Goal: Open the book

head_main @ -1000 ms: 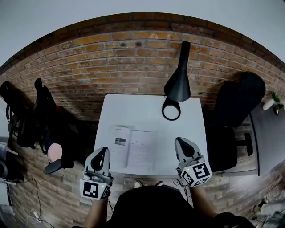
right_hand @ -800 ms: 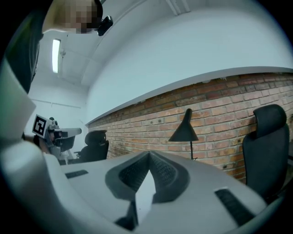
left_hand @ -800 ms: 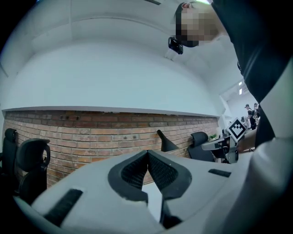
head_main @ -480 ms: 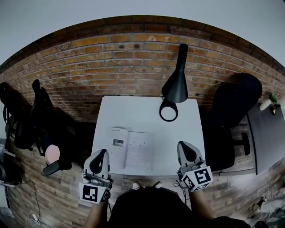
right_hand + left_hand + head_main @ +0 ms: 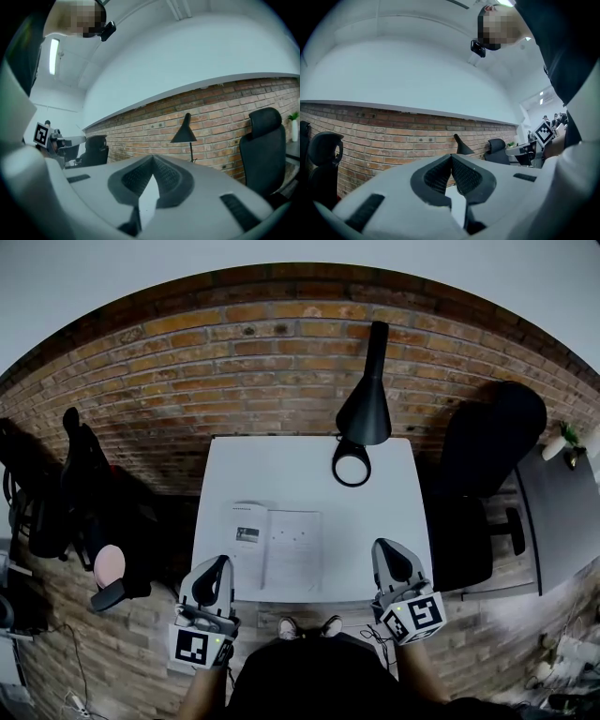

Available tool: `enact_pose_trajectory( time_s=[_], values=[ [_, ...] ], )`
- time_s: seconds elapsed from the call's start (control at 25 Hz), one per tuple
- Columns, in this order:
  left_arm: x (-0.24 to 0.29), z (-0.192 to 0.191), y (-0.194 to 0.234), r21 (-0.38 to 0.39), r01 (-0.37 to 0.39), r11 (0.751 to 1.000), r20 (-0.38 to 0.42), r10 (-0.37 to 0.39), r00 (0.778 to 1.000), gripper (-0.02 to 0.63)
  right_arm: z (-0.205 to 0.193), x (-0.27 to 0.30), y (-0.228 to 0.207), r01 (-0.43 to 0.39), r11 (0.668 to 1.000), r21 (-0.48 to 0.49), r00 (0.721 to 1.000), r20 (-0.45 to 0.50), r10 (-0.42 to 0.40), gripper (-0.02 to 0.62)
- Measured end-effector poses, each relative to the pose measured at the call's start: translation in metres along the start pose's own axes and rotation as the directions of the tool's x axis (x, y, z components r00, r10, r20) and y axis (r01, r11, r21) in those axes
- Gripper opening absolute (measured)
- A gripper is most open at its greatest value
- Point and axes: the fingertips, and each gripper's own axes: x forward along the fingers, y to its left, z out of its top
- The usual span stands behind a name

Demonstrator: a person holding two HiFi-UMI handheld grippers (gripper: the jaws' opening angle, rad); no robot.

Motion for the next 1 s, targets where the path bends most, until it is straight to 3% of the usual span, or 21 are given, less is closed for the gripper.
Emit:
enact_pose_trajectory(
  time_s=[0.48, 0.68, 1.0],
  values=[
    [0.003, 0.013, -0.015, 0.013, 0.058, 0.998, 0.033, -0.058, 0.998, 0.023, 0.007, -0.020, 0.004, 0.024, 1.000, 0.005, 0.998, 0.050, -0.024, 0.014],
    [0.001, 0.021, -0.017, 0.022, 0.052, 0.998, 0.044, -0.053, 0.998, 0.023, 0.011, -0.020, 0.018, -0.032, 0.998, -0.058, 0.998, 0.047, 0.035, 0.014],
    [-0.005, 0.012, -0.014, 0.003, 0.032, 0.999, 0.023, -0.032, 0.999, 0.023, 0.001, -0.017, 0.030, -0.084, 0.995, -0.045, 0.996, 0.021, 0.085, 0.014]
  ],
)
